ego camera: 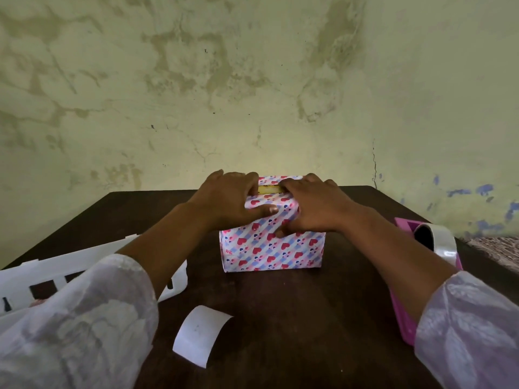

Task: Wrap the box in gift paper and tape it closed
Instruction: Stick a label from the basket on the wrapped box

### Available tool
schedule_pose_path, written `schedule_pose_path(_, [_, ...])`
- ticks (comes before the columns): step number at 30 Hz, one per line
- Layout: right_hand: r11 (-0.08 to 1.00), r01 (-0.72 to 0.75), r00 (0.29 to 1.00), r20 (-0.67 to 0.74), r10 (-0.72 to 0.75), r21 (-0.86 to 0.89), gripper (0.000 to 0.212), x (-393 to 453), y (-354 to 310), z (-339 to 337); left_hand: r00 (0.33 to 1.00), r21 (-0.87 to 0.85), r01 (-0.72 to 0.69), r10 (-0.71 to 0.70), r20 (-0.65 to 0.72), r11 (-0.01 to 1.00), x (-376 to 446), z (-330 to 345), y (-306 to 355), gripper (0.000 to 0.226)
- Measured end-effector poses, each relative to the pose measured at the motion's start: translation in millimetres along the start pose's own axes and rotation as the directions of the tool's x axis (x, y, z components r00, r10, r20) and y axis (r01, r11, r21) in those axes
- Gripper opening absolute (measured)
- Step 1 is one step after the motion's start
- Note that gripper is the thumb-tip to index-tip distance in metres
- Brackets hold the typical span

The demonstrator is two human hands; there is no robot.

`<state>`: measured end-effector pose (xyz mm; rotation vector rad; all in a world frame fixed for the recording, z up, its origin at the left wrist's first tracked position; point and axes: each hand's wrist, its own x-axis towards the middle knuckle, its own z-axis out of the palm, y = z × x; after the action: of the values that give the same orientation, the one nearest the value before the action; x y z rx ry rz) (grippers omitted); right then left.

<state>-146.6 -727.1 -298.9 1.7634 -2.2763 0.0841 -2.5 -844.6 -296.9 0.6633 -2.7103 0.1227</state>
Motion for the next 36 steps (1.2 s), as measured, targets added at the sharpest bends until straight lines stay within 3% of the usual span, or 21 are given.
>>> schedule_pose_path(2, [0.999,-0.016,0.999,-0.030,0.017,0.032,0.094,-2.8,0.4,3.9,0.998,0.027,0.066,-0.066,-0.016,0.997,-4.2,6.3,3.1,0.055])
schedule_pose_path(6, [0.997,-0.020,0.998,-0.051,0.024,0.073,0.097,-3.6,-0.6,4.8,0.993,0.146,0.104,-0.095,-0.072,0.984,-8.2,16.8,14.1,0.074])
schedule_pose_path(13, [0.998,-0.040,0.995,0.085,0.044,-0.051,0.098,11.2,-6.3,-5.0,0.995,0.266,0.040,-0.062,0.079,0.963,4.1,7.3,13.0,0.081])
schedule_pose_path(20, [0.994,-0.101,0.995,-0.016,0.101,-0.028,0.099,2.2,-5.8,3.3,0.985,0.308,0.174,-0.161,-0.067,0.935,-7.2,15.6,24.8,0.085])
schedule_pose_path(25, [0.992,-0.122,0.992,-0.018,0.123,0.014,0.099,0.8,-9.1,1.9,0.976,0.270,0.216,-0.210,-0.054,0.938,-7.3,14.5,31.9,0.086])
schedule_pose_path(28, [0.993,-0.099,0.995,0.017,0.098,0.066,0.096,-6.9,-10.2,-3.9,0.986,0.229,0.166,-0.153,-0.073,0.959,-14.6,13.8,30.2,0.080])
schedule_pose_path(33, [0.970,-0.154,0.988,0.014,0.154,0.190,0.081,-25.5,-0.1,-6.4,0.987,-0.025,0.144,-0.145,-0.063,0.989,-30.2,19.2,11.2,0.073])
schedule_pose_path(36, [0.964,-0.180,0.983,0.005,0.182,0.196,0.082,-29.1,-2.1,-2.9,0.987,-0.059,0.142,-0.145,-0.063,0.988,-30.4,23.3,13.7,0.079])
